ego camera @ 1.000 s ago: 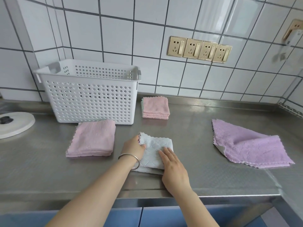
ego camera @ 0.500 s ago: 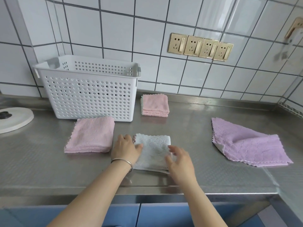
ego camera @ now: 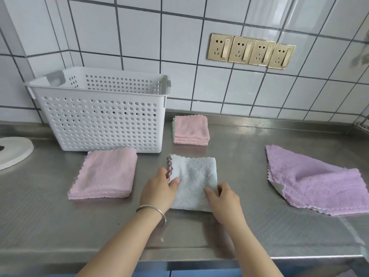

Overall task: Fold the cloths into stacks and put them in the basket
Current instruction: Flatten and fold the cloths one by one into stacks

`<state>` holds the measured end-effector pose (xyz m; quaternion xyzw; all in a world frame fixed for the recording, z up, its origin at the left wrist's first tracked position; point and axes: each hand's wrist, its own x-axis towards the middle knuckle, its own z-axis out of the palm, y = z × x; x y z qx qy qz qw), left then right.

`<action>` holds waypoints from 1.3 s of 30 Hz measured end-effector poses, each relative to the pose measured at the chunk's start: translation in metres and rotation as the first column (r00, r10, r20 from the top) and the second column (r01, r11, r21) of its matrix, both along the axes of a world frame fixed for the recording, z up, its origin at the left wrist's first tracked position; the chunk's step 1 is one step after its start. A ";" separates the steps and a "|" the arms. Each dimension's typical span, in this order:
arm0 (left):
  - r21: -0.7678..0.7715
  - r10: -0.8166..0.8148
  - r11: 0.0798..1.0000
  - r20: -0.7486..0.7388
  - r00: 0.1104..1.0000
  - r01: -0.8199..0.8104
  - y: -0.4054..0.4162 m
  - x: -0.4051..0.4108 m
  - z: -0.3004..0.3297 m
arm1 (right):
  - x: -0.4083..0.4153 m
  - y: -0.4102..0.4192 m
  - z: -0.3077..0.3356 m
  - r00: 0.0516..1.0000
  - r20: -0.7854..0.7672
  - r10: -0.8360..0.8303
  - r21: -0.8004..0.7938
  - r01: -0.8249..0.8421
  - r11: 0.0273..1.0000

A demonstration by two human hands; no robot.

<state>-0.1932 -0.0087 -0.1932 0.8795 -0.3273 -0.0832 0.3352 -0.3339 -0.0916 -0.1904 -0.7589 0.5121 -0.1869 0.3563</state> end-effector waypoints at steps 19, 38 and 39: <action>-0.118 0.007 0.993 0.084 0.996 0.003 -0.215 0.128 0.030 | 0.156 -0.209 0.036 0.927 0.348 -0.138 0.116 0.103 0.988; 0.187 -0.211 0.970 0.330 0.920 0.155 -0.223 0.154 -0.001 | 0.174 -0.230 0.004 0.883 -0.374 0.282 -0.242 -0.387 0.890; 0.209 -0.203 0.968 0.332 0.921 0.138 -0.221 0.157 0.003 | 0.173 -0.230 0.012 0.893 -0.327 0.309 -0.231 -0.392 0.890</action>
